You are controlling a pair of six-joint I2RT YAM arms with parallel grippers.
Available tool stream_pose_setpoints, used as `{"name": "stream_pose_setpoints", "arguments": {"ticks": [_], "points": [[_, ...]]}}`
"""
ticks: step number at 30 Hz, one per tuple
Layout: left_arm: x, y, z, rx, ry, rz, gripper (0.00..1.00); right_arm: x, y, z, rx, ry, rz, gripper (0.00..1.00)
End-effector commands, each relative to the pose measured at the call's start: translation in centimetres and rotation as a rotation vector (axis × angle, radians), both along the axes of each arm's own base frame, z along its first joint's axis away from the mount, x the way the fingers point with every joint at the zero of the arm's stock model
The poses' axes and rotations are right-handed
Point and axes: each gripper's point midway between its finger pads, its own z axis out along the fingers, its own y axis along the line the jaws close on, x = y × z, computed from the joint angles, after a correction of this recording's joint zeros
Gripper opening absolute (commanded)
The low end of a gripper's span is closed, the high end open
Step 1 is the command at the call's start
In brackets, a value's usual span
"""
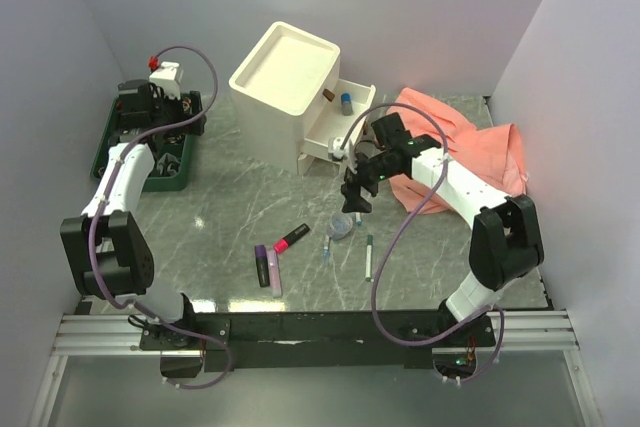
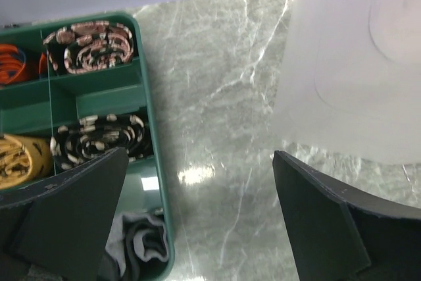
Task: Sort the stationery into containers
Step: Pick up the stationery from the center of the board.
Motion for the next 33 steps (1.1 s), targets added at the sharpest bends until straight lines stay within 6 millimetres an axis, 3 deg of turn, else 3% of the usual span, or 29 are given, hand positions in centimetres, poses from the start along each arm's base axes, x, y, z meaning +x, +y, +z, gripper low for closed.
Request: {"name": "stream_pose_setpoints", "arguments": {"ticks": [1, 11, 26, 31, 33], "points": [[-1.3, -0.1, 2.3, -0.017, -0.068, 0.001, 0.99, 0.0, -0.2, -1.5, -0.115, -0.196, 0.204, 1.00], [-2.7, 0.6, 1.5, -0.024, -0.050, 0.022, 0.99, -1.3, 0.3, -5.8, -0.234, -0.176, 0.382, 1.00], [-3.1, 1.8, 0.8, -0.034, -0.034, 0.053, 0.99, -4.9, 1.4, -7.7, -0.248, -0.166, 0.526, 1.00], [-3.0, 1.9, 0.7, -0.042, -0.034, 0.058, 0.99, -4.6, 1.8, -7.9, -0.250, -0.178, 0.515, 0.99], [-3.0, 1.8, 0.7, -0.046, -0.034, 0.055, 1.00, -4.4, 1.9, -7.7, -0.247, -0.181, 0.504, 0.91]]}}
